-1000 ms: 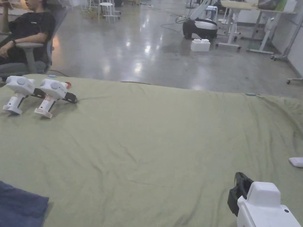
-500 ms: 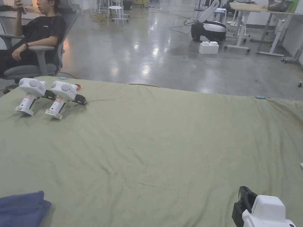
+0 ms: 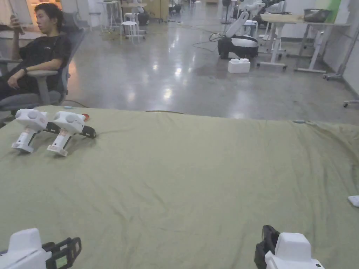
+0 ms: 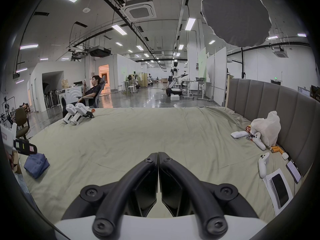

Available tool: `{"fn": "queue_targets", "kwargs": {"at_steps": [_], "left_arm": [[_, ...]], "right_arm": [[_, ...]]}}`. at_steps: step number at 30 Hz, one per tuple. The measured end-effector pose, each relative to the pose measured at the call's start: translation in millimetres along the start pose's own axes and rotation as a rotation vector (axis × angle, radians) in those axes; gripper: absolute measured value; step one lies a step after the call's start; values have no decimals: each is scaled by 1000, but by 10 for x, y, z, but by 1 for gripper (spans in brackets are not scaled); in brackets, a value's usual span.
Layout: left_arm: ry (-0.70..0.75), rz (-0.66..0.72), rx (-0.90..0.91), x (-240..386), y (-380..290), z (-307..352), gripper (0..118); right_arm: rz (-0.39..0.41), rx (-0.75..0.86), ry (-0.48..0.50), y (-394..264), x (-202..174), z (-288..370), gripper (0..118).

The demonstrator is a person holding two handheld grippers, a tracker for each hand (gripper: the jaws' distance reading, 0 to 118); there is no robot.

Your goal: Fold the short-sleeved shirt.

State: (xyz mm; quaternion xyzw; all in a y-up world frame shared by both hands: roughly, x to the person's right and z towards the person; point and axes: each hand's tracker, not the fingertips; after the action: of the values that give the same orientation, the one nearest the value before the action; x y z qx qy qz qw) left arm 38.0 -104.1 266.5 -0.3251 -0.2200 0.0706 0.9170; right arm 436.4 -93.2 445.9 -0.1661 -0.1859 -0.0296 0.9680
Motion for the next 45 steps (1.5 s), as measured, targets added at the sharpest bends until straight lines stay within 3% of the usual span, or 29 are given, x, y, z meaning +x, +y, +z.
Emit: {"fn": "queue_targets", "kwargs": {"at_steps": [6, 11, 13, 18, 45], "left_arm": [[8, -148, 264, 791, 9, -140, 56], [80, -275, 332, 1308, 198, -272, 25], [102, -321, 362, 1402, 237, -321, 24], [95, -343, 404, 1542, 268, -327, 3], [66, -310, 450, 1734, 299, -219, 2]], "right_arm": [[33, 62, -43, 157, -17, -54, 0], [6, 98, -73, 282, -7, -84, 0], [8, 115, -94, 319, -4, -89, 0], [-9, 135, -102, 404, 33, -100, 0], [-6, 153, -138, 428, 185, -43, 0]]}}
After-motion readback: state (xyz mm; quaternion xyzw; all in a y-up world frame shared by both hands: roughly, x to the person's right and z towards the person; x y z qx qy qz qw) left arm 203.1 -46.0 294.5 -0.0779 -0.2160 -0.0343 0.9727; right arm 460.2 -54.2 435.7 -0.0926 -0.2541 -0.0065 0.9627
